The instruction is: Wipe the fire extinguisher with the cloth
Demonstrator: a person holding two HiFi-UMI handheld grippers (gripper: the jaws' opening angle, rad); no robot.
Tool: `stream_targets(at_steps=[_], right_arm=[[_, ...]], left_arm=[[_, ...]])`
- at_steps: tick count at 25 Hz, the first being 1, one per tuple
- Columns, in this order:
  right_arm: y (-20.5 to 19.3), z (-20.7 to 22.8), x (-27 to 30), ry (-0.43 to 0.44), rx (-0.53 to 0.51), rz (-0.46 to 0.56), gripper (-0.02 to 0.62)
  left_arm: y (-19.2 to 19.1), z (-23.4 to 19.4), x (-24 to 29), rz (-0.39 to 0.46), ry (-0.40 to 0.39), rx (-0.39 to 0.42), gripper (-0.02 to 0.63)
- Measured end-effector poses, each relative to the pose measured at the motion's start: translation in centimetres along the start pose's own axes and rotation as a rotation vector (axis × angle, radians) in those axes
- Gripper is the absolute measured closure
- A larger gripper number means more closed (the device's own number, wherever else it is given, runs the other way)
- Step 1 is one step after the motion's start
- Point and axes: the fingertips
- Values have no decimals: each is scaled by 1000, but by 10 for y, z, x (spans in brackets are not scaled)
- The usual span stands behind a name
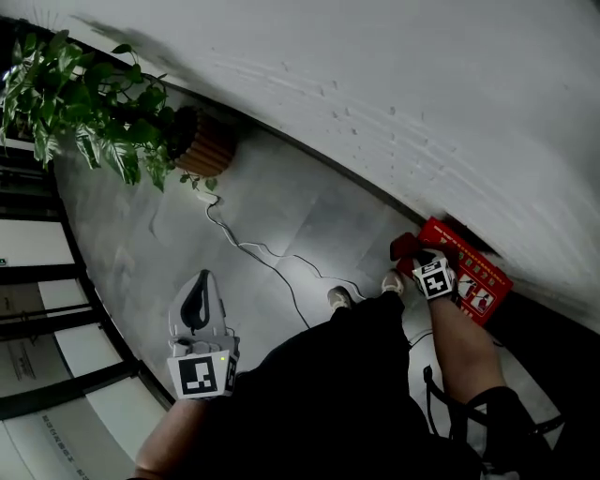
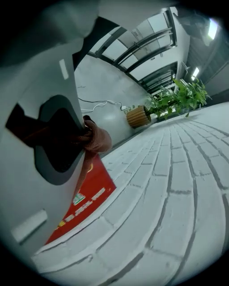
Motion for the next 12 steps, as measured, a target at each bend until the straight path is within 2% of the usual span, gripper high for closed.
stream_targets(at_steps=[4, 9, 12], right_arm=[[-46, 32, -26, -67, 89, -53, 531], [-103, 70, -56, -123, 167, -90, 531], [-135, 95, -71, -180, 232, -96, 531]], left_arm=[[20, 25, 20, 35, -83, 1, 606], [56, 78, 49, 125, -221, 120, 606], [66, 99, 68, 135, -288, 138, 606]])
Point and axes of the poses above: the fingertips, and each gripper's own axes: x forward along the fingers, z to its right, y out of its top, and after that the axes turned 15 degrees about -y, right-handed
